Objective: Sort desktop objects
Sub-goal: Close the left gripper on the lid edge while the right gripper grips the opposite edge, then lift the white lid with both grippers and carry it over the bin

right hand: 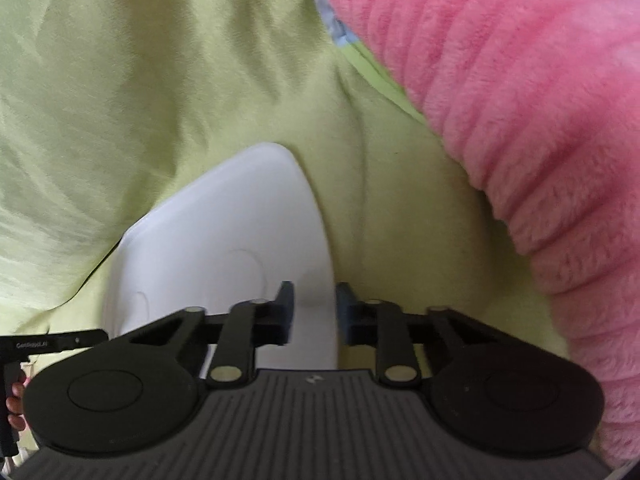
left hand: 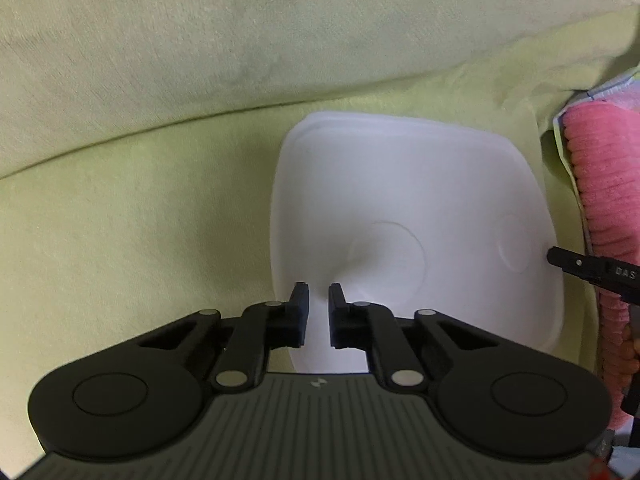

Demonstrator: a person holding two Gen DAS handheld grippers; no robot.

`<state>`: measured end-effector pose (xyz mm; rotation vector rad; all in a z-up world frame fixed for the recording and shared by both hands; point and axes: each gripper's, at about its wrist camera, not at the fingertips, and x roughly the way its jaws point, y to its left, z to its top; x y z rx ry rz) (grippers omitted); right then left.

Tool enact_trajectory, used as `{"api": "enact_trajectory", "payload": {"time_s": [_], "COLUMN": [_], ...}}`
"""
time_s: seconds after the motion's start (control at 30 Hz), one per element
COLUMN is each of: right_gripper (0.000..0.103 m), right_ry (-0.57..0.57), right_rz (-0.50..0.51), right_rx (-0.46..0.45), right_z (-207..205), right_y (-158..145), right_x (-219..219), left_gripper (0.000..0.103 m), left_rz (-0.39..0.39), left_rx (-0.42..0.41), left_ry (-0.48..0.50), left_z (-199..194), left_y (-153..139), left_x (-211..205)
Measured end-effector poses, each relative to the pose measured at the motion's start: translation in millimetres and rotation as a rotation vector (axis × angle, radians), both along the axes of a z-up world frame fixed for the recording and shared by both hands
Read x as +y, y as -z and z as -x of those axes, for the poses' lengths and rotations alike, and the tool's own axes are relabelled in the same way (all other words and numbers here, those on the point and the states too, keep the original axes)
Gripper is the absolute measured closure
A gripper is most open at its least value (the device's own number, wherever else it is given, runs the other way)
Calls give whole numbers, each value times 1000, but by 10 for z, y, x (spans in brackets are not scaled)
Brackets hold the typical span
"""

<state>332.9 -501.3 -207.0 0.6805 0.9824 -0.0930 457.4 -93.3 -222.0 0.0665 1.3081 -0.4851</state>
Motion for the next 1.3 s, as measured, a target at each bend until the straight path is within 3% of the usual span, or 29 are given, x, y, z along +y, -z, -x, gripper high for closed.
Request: {"api": "enact_trajectory", "payload": {"time_s": [0.27, 0.53, 0.7, 0.73, 0.8, 0.83, 1.0, 1.03, 1.1, 1.17, 1.3], "right_gripper": [91, 89, 79, 76, 68, 64, 60, 62, 73, 83, 86], "right_ry": [-60, -51, -33, -32, -29, -27, -37, -40, -44, -49, -23], "right_rz": [118, 51, -5, -16, -39, -51, -46, -37, -4, 6, -18], "right_rx": [41, 48, 45, 43, 38, 36, 55, 61, 69, 55, 35], "right_z": [16, -26, -49, -54, -66, -72, -139, -150, -154, -129, -16], "right_y": [-107, -48, -1, 6, 20, 28, 34, 28, 21, 31, 67], "right_x": [155, 50, -13, -18, -26, -30, -3, 5, 3, -23, -99], "left_gripper": [99, 95, 93, 90, 53, 51, 54, 56, 75, 85, 86], "left_rz": [-5, 7, 34, 34, 19, 10, 0, 2, 2, 10, 24], "left_rx": [14, 49, 54, 42, 2, -14, 24, 32, 33, 23, 28], "left_ry": [53, -39, -86, -85, -87, -92, -109, -110, -109, -102, -111], "left_z": [86, 1, -24, -16, 3, 7, -67, -74, -74, -38, -31], "left_y": [-11, -73, -124, -159, -260, -294, -184, -137, -48, -29, -25], "left_x": [-123, 164, 254, 265, 309, 340, 368, 329, 225, 191, 190]}}
